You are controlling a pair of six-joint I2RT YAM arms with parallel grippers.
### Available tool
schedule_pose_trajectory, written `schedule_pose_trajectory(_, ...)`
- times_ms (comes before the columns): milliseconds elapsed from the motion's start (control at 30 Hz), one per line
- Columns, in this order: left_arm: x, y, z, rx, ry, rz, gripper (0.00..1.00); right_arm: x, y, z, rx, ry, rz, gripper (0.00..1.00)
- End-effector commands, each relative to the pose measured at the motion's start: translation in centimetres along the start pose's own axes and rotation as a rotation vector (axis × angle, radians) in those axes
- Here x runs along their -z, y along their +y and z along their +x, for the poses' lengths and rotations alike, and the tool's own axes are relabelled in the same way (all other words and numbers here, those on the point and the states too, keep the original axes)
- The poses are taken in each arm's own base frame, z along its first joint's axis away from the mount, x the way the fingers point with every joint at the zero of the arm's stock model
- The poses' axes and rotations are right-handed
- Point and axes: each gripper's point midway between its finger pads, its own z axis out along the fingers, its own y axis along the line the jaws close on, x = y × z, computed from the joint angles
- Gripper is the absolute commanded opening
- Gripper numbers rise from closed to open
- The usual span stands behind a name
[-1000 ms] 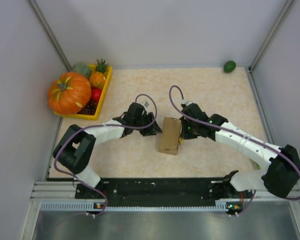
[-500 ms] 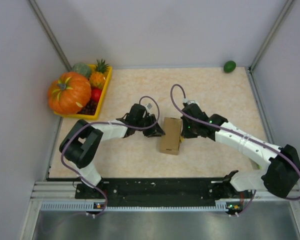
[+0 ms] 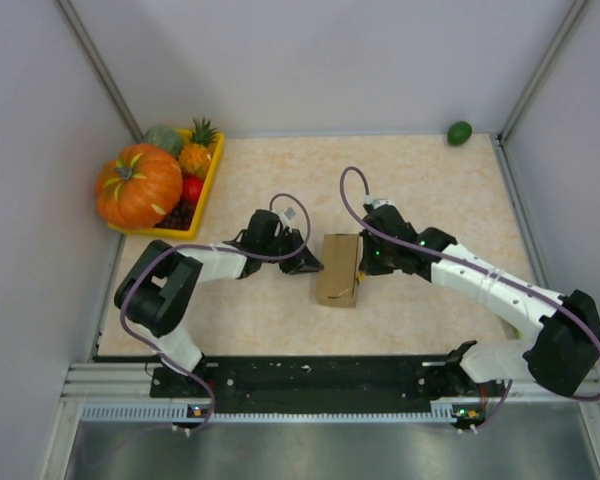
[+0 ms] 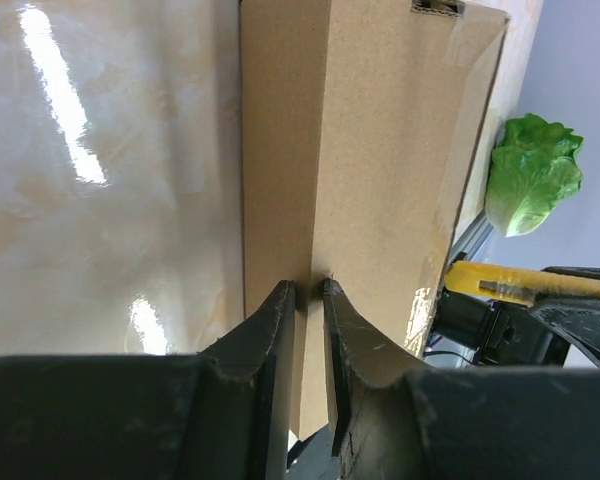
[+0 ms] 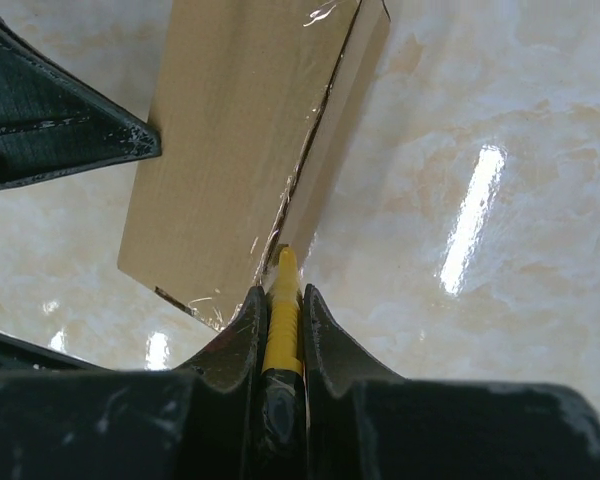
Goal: Unpack the express box
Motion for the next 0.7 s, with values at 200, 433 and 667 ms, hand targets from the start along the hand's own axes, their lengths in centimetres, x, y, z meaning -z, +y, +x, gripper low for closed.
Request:
schedule_pose_trajectory(200,1.2,3.9,0.9,0.028,0.0,-0.119,0.13,3.8,4.2,-4.6,0.008,-0.147,-0.196,0.0)
schedule_pose_trajectory(433,1.5,4.6,0.7,0.031,0.002,-0.141,0.13,5.1,5.1,-5.9,0.012,-0.183,-0.237,0.0)
schedule_pose_trajectory(667,1.8,4.7,0.3,0.02,-0.002,-0.157,0.14,4.0,5.8,-6.2,0.033,-0.166,-0.243,0.0)
